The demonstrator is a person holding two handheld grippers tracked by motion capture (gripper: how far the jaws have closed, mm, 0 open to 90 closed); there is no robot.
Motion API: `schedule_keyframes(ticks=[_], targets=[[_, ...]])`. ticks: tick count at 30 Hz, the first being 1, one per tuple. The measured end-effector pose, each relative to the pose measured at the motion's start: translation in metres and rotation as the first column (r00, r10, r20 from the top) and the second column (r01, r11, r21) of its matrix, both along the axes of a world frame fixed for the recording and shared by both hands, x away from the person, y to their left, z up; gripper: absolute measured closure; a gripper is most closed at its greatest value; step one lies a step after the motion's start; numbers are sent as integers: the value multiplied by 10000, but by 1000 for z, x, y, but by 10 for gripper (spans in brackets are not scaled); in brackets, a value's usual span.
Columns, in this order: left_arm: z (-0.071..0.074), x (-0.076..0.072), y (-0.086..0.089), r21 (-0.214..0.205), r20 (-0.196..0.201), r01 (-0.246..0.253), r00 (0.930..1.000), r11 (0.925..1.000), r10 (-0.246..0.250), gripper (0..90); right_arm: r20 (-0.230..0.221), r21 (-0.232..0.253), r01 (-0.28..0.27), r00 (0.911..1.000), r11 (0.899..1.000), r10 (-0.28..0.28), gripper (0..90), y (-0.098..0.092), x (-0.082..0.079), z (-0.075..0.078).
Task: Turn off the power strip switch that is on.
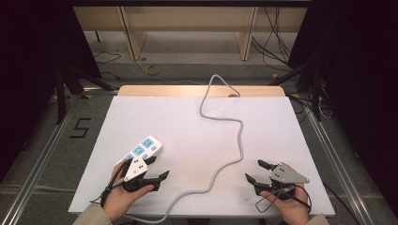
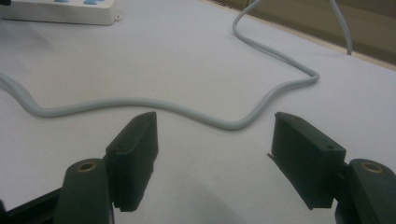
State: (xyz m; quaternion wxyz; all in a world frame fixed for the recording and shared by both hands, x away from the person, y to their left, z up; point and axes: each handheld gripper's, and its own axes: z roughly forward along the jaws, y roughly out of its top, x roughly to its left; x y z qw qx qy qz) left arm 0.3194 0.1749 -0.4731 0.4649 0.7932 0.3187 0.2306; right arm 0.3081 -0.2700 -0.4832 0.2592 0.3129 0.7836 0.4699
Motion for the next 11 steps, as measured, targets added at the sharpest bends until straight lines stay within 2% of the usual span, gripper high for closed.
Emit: schedule_keyframes(ticks=[11], targets=[[-2, 2, 1, 81, 194, 36, 9998, 10000, -38, 297, 20, 136, 116, 9999, 9998, -117, 317, -3, 0, 0]])
